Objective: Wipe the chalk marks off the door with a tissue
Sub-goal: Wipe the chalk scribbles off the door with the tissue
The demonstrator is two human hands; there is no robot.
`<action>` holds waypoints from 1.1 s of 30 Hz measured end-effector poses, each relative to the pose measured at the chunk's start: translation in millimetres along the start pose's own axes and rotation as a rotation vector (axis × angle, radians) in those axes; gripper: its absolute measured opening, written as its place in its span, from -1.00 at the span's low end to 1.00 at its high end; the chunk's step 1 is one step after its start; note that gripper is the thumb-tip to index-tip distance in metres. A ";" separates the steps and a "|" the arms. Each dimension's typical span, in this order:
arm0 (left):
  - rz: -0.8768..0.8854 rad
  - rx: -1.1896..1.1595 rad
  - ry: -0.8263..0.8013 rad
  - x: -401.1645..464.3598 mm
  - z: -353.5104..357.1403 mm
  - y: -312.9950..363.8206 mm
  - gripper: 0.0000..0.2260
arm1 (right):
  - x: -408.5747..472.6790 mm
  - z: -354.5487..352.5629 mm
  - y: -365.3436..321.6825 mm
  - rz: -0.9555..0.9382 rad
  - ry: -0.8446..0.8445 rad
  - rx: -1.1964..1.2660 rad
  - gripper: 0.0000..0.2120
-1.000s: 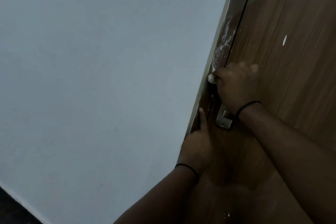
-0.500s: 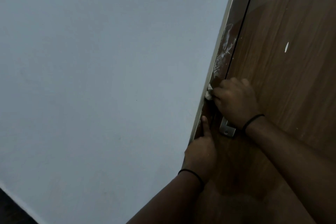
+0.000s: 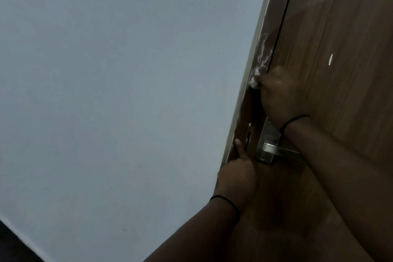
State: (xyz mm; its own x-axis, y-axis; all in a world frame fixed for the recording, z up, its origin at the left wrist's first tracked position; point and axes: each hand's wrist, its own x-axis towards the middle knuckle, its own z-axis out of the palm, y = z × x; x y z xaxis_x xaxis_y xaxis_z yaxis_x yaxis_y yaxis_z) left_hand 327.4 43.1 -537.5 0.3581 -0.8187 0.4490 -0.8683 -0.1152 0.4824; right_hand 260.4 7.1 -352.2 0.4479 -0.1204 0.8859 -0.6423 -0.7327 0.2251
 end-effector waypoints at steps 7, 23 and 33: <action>0.035 0.022 0.143 4.5 -21.3 10.5 -0.27 | -22.4 -0.8 -12.5 -0.133 -0.102 -0.020 -0.86; 0.034 -0.050 0.155 36.5 -56.9 35.2 -0.27 | 28.9 -5.2 -9.5 0.008 0.044 -0.050 -0.79; 0.050 0.065 0.104 35.4 -82.0 49.7 -0.47 | 42.1 -3.1 -4.3 0.022 0.101 -0.076 -0.80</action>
State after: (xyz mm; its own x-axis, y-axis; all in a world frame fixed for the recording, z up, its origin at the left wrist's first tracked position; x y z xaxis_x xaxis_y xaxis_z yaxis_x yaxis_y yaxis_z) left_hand 325.0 54.6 -436.0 0.3441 -0.7622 0.5483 -0.9054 -0.1146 0.4088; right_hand 280.1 7.3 -314.6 0.3707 -0.0655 0.9264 -0.6981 -0.6775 0.2315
